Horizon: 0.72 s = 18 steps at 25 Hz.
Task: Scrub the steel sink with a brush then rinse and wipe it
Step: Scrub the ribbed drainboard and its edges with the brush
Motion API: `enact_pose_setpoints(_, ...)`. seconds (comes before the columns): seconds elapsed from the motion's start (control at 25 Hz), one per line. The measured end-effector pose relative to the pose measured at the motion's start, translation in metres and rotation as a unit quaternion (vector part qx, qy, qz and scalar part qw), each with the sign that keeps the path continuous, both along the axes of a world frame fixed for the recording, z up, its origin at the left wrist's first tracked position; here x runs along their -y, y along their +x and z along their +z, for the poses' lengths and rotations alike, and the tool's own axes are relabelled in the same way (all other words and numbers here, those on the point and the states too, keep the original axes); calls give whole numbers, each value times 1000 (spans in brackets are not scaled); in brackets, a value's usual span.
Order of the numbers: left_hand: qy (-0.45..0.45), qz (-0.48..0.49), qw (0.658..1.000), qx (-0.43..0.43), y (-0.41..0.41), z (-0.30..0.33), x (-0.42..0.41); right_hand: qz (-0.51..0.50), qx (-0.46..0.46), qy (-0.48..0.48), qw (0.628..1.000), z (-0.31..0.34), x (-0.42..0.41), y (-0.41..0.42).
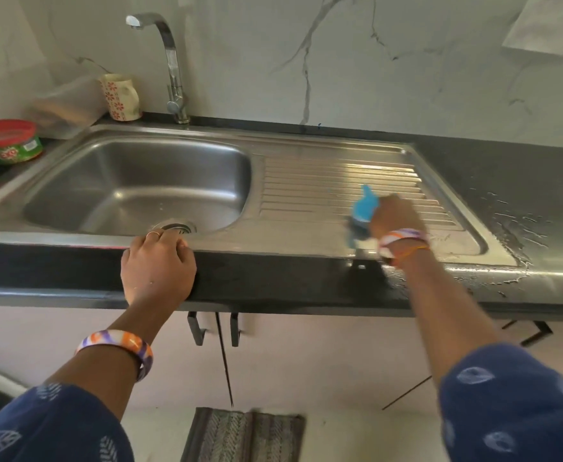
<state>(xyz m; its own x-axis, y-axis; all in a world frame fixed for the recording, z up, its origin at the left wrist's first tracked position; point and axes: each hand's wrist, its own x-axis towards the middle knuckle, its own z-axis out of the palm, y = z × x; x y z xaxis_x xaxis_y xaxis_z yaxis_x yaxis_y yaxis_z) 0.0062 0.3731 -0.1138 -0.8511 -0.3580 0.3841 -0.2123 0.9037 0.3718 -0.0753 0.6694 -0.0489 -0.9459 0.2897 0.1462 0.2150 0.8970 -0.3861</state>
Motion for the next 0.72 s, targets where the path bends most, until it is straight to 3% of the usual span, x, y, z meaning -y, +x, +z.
enact_pose_setpoints(0.12, 3, -11, 1000, -5, 2, -1, 1, 167, 9, -56, 984, -10, 96, 7)
enact_pose_setpoints(0.2, 2, -14, 1000, -10, 3, 0, 0, 205, 29, -64, 976, -9, 115, 2)
enact_pose_setpoints(0.4, -6, -11, 1000, -24, 2, 0, 1, -1, 50, -80, 995, 3, -30, -13)
enact_pose_setpoints(0.52, -5, -6, 1000, -26, -1, 2, 1, -162, 47, -64, 984, 16, -115, -3)
enact_pose_setpoints(0.6, -12, -8, 1000, -23, -1, 3, 0, -163, 50, -42, 984, 15, -113, -3)
enact_pose_setpoints(0.72, -15, -12, 999, -26, 2, 6, -3, 9, 34, -18, 999, -2, -21, 3)
